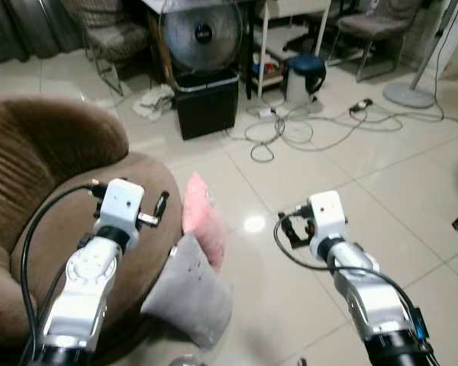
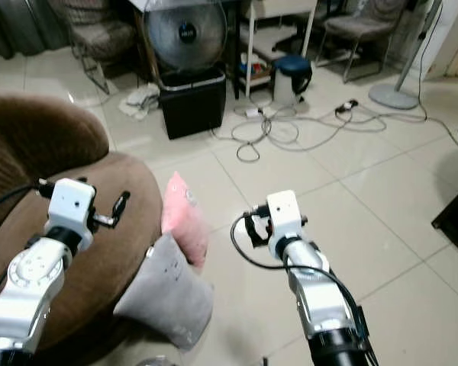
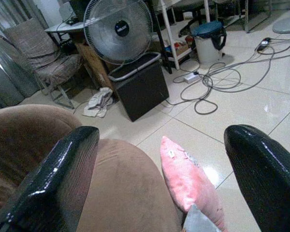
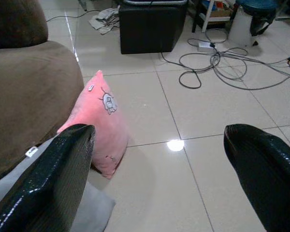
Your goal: Move the pillow to the sofa from floor
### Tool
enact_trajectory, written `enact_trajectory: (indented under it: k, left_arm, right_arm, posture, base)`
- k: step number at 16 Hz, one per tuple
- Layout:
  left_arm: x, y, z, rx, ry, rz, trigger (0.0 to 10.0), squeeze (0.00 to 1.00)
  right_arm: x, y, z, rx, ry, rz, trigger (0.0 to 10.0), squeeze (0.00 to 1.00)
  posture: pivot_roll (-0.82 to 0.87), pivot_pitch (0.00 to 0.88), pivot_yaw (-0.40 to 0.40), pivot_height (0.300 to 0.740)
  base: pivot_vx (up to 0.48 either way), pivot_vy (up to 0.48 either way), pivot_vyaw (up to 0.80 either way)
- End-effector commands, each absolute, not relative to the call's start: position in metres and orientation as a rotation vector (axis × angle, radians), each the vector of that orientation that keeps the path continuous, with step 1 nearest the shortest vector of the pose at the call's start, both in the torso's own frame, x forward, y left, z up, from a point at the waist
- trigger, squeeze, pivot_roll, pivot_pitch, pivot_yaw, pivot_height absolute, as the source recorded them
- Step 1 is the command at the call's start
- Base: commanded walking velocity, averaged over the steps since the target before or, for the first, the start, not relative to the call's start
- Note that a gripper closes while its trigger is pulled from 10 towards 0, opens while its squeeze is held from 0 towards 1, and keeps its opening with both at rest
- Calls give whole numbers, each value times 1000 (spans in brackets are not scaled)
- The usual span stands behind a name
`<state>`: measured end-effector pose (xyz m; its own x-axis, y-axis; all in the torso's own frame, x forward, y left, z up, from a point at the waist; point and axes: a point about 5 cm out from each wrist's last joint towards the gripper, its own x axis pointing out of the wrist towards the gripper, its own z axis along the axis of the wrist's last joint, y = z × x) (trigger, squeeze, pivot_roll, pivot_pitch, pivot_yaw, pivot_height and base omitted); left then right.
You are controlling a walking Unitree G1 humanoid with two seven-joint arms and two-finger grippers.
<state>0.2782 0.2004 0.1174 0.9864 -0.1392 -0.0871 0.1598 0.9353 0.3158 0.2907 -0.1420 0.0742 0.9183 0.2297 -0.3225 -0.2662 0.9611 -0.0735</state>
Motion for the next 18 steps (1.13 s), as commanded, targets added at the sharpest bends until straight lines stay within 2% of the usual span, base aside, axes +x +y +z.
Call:
enact_trajectory:
  k: [1,6,15,18]
  left_arm:
    - [279,205,117,338,65,-147,10000,0]
    - [277,202,116,351,68,-164,10000,0]
    - [280,200,119,379,50,-197,10000,0]
    - [281,200,119,377,53,-206,10000,0]
  right_arm:
    - [293,-136,75,-123,309,288,10000,0]
    - [295,-134,72,-129,310,305,10000,0]
    - [294,-137,66,-119,308,276,10000,0]
    - [293,-137,65,-132,309,278,10000,0]
  posture:
    - [126,0,28,666]
    - [140,0,23,616]
    - [129,0,39,616]
    - [130,0,40,616]
  base:
    - [0,0,0]
    - [0,0,0]
    - [0,0,0]
    - [260,0,0]
